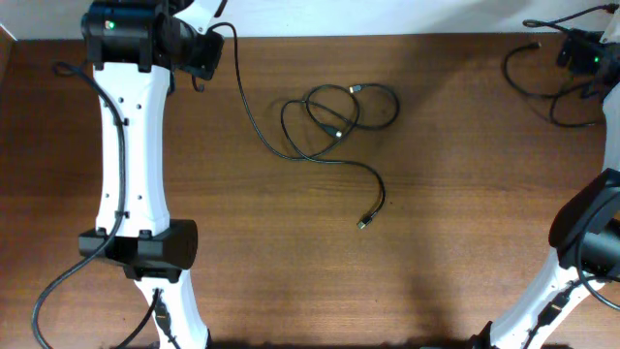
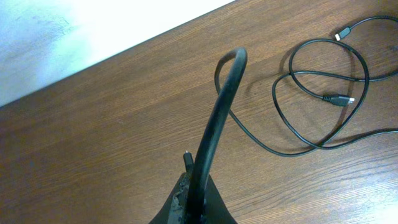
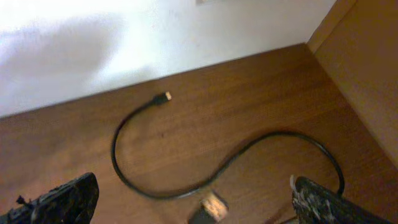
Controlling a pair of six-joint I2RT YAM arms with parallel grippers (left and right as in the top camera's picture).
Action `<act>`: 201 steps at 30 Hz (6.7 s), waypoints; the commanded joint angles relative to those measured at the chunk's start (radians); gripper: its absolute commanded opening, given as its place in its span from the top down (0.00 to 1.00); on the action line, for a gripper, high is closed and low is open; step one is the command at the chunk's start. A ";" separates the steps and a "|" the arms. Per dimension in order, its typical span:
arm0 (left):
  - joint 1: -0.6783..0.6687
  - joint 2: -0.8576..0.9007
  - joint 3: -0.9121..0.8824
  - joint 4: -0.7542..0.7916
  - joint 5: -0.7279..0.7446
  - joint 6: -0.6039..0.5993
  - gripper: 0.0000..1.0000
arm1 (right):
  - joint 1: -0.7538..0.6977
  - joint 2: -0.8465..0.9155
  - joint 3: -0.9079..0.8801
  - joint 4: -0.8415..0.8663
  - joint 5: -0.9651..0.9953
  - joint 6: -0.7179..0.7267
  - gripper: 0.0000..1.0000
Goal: Untangle cables
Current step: 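Release the cable from the right gripper at the right side, then move the right gripper back over the remaining cable bundle, then lower the right gripper and grasp a black cable strand in the bundle, then lift the grasped cable and carry it to the right table edge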
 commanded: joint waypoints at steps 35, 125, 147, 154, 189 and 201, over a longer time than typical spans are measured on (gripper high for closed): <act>-0.006 0.000 0.008 -0.027 -0.006 -0.006 1.00 | 0.594 -0.359 0.017 -0.698 0.009 -0.055 0.01; -0.006 0.000 0.008 -0.020 -0.006 -0.093 1.00 | 1.034 0.212 -0.008 -0.405 -0.051 0.028 0.71; -0.006 0.000 0.008 -0.020 -0.006 -0.092 1.00 | 1.034 0.233 -0.008 -0.424 -0.013 0.028 0.96; -0.006 0.000 0.008 -0.020 -0.006 -0.092 1.00 | 1.034 0.124 -0.008 -0.436 0.054 0.020 0.96; -0.006 0.002 0.008 -0.019 0.002 -0.092 1.00 | 0.455 -0.613 -0.004 -0.676 0.126 0.019 0.96; -0.006 0.003 0.008 -0.016 0.002 -0.092 1.00 | 0.262 -0.610 -0.005 -0.766 0.132 0.034 0.96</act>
